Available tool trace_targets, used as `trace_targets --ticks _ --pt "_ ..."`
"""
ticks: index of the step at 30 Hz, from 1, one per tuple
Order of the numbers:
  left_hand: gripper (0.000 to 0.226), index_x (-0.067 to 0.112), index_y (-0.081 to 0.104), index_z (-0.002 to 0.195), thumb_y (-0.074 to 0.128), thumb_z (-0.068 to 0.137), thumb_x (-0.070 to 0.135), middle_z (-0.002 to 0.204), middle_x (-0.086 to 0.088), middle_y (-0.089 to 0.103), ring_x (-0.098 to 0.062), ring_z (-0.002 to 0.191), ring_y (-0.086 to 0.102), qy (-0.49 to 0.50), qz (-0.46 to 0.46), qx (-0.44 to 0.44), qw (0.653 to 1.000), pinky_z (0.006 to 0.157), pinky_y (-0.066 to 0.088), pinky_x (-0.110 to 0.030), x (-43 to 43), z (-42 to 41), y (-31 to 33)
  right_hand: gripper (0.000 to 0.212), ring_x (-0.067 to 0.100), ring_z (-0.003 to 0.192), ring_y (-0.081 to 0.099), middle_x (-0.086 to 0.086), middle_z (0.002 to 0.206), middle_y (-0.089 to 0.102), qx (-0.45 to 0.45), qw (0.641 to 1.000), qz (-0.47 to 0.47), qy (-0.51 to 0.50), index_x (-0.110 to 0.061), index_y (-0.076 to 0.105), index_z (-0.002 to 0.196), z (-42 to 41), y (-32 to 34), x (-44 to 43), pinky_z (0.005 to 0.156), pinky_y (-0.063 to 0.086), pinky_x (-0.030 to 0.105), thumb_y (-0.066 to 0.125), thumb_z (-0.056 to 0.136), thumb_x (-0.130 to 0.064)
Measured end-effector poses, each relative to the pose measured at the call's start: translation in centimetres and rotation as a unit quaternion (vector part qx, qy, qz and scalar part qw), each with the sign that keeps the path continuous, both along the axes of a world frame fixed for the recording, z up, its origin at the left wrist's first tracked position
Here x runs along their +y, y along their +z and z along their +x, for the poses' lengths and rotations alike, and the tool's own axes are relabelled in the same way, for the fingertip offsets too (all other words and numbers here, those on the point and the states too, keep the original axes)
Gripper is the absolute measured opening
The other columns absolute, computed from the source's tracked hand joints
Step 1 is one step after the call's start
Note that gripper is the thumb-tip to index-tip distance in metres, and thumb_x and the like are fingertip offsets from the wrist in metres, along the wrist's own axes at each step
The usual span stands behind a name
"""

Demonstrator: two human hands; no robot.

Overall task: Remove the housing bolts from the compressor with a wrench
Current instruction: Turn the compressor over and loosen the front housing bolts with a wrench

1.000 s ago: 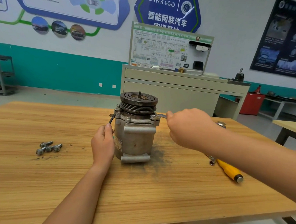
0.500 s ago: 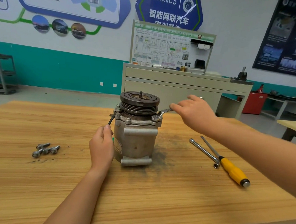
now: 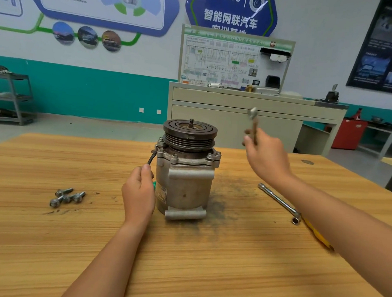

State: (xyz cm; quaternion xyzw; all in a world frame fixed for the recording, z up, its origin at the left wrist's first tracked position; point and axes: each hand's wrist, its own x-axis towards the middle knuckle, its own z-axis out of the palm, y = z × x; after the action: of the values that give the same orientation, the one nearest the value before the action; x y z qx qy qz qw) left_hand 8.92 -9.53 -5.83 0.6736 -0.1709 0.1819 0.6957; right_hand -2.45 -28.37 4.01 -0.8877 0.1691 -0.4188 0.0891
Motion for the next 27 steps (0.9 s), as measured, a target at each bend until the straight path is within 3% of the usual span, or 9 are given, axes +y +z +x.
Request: trace_targets --ticks 2,4,7,9,11,16,22,25,27 --pt "0.039 0.016 0.04 0.061 0.038 0.1 0.02 0.056 0.001 0.036 -0.013 0.055 0.033 -0.004 -0.004 0.004 1.0 0.052 0.027 -0.026 0.0 -0.1 0.0 0.024 0.022 0.065 0.06 0.007 0.075 0.061 -0.041 0.989 0.123 0.066 -0.011 0.052 0.114 -2.0 0.8 0.7 0.06 0.052 0.04 0.037 0.098 -0.022" --pt "0.038 0.016 0.04 0.062 0.038 0.1 0.02 0.056 0.001 0.036 -0.014 0.056 0.033 -0.007 -0.004 0.008 1.0 0.054 0.028 -0.031 0.0 -0.2 0.1 0.021 0.015 0.052 0.054 0.0 0.063 0.052 0.011 0.987 0.133 0.085 -0.014 0.053 0.11 -4.0 1.5 1.6 0.046 0.047 0.028 0.037 0.098 -0.021" --pt "0.038 0.015 0.041 0.062 0.038 0.1 0.019 0.057 0.0 0.037 -0.014 0.057 0.033 -0.008 -0.005 0.012 1.0 0.055 0.028 -0.032 0.1 -0.2 0.2 0.023 0.011 0.054 0.046 -0.007 0.062 0.048 0.173 0.984 -0.002 0.033 -0.016 0.057 0.11 -5.7 1.6 2.9 0.044 0.03 0.024 0.04 0.097 -0.024" --pt "0.038 0.015 0.041 0.062 0.039 0.099 0.019 0.057 0.001 0.036 -0.014 0.056 0.033 -0.009 -0.006 0.013 1.0 0.054 0.027 -0.031 0.1 -0.3 0.3 0.024 0.014 0.061 0.048 -0.006 0.068 0.049 0.23 0.972 -0.045 -0.001 -0.017 0.054 0.113 -6.1 1.4 3.9 0.049 0.033 0.027 0.038 0.097 -0.025" --pt "0.038 0.015 0.04 0.062 0.039 0.099 0.019 0.057 0.001 0.036 -0.014 0.056 0.033 -0.009 -0.007 0.013 1.0 0.053 0.027 -0.029 0.1 -0.3 0.3 0.024 0.018 0.067 0.051 -0.003 0.072 0.052 0.251 0.964 -0.086 -0.03 -0.02 0.052 0.113 -6.1 1.4 4.8 0.052 0.04 0.03 0.036 0.096 -0.026" --pt "0.038 0.014 0.04 0.061 0.039 0.099 0.019 0.056 0.001 0.035 -0.015 0.057 0.032 -0.012 -0.009 0.014 1.0 0.055 0.027 -0.033 0.1 -0.3 0.2 0.021 0.011 0.057 0.04 -0.006 0.066 0.041 0.304 0.939 -0.144 -0.074 -0.02 0.051 0.11 -5.7 1.5 6.6 0.044 0.029 0.025 0.036 0.094 -0.017" --pt "0.038 0.015 0.04 0.061 0.039 0.099 0.018 0.056 0.002 0.035 -0.013 0.055 0.032 -0.012 -0.013 0.015 1.0 0.054 0.026 -0.031 0.0 -0.3 0.2 0.027 0.018 0.063 0.041 -0.002 0.061 0.032 0.392 0.868 -0.28 -0.117 -0.012 0.052 0.112 -5.7 3.8 10.2 0.048 0.033 0.026 0.041 0.09 -0.002" --pt "0.039 0.016 0.04 0.06 0.039 0.099 0.019 0.056 0.002 0.035 -0.014 0.056 0.032 -0.018 -0.018 0.024 0.999 0.055 0.027 -0.034 0.0 -0.3 0.2 0.042 0.026 0.085 0.053 0.007 0.092 0.054 0.438 0.847 -0.277 -0.119 0.001 0.039 0.131 -5.3 3.8 11.9 0.047 0.035 0.031 0.042 0.089 0.005" --pt "0.039 0.016 0.04 0.06 0.039 0.099 0.02 0.056 0.002 0.035 -0.014 0.056 0.033 -0.02 -0.02 0.029 0.999 0.055 0.027 -0.034 0.0 -0.3 0.2 0.047 0.026 0.094 0.054 0.005 0.109 0.051 0.451 0.838 -0.285 -0.119 0.007 0.031 0.135 -5.2 3.4 12.0 0.044 0.032 0.03 0.041 0.089 0.008"
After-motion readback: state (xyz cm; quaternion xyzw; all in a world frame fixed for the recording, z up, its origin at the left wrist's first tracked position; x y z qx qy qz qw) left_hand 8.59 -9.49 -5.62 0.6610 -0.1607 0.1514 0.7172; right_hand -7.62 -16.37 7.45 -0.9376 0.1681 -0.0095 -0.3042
